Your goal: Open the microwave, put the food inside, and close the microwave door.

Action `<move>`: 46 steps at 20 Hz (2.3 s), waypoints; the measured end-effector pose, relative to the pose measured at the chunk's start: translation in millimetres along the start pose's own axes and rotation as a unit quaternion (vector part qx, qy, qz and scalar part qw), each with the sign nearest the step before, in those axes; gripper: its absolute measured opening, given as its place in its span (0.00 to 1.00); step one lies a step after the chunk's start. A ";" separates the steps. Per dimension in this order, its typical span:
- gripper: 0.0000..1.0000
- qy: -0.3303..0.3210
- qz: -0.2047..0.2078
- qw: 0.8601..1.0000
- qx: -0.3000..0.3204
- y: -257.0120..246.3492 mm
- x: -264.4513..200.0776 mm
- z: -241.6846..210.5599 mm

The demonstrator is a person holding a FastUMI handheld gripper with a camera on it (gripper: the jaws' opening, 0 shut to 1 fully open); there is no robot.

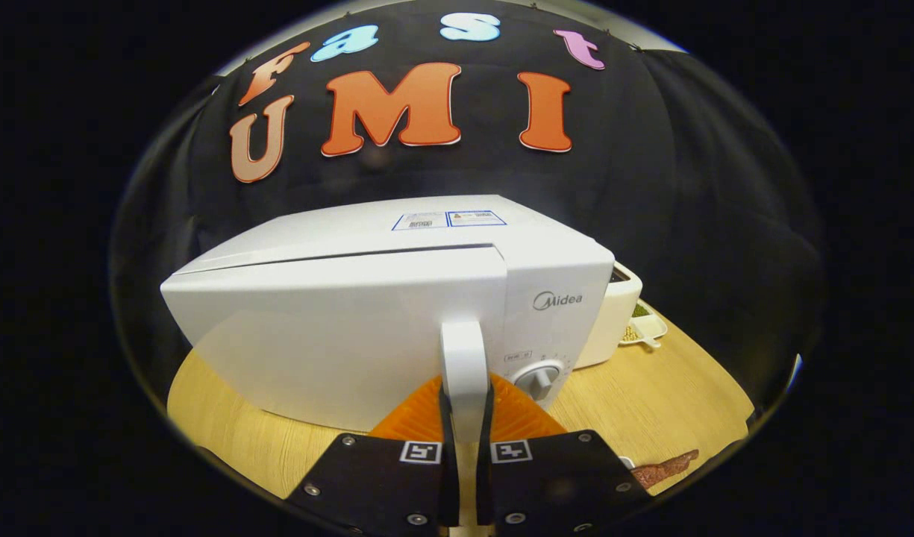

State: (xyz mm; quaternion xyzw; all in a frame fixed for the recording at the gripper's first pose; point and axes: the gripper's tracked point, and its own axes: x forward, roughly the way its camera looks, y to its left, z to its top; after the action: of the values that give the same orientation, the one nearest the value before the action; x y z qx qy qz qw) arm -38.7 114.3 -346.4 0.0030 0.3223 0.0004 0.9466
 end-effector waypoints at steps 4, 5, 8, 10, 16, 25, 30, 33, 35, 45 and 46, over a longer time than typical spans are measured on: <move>0.09 -0.031 0.008 0.999 -0.034 11.7 -45.6 -16.8; 0.09 -0.029 0.021 0.999 -0.038 14.0 -52.8 -20.5; 0.09 -0.028 0.047 0.998 -0.038 21.9 -69.2 -31.6; 0.09 -0.027 0.054 0.997 -0.047 27.2 -82.3 -38.1; 0.10 0.003 0.157 0.985 -0.068 71.1 -140.0 -68.5; 0.13 0.042 0.277 0.925 -0.257 136.3 -214.1 -104.3; 0.23 0.104 0.356 0.896 -0.243 148.6 -252.7 -120.5; 0.25 0.113 0.404 0.891 -0.173 151.1 -277.2 -95.7; 0.23 0.120 0.409 0.893 -0.145 136.3 -283.2 -81.3; 0.66 0.137 0.271 0.949 -0.078 -39.2 -198.8 -54.6; 0.69 0.151 0.252 0.953 -0.071 -63.1 -182.1 -60.5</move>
State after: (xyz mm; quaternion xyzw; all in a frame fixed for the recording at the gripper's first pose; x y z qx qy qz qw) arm -219.9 51.1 -283.6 0.0171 0.4496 0.2622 0.8537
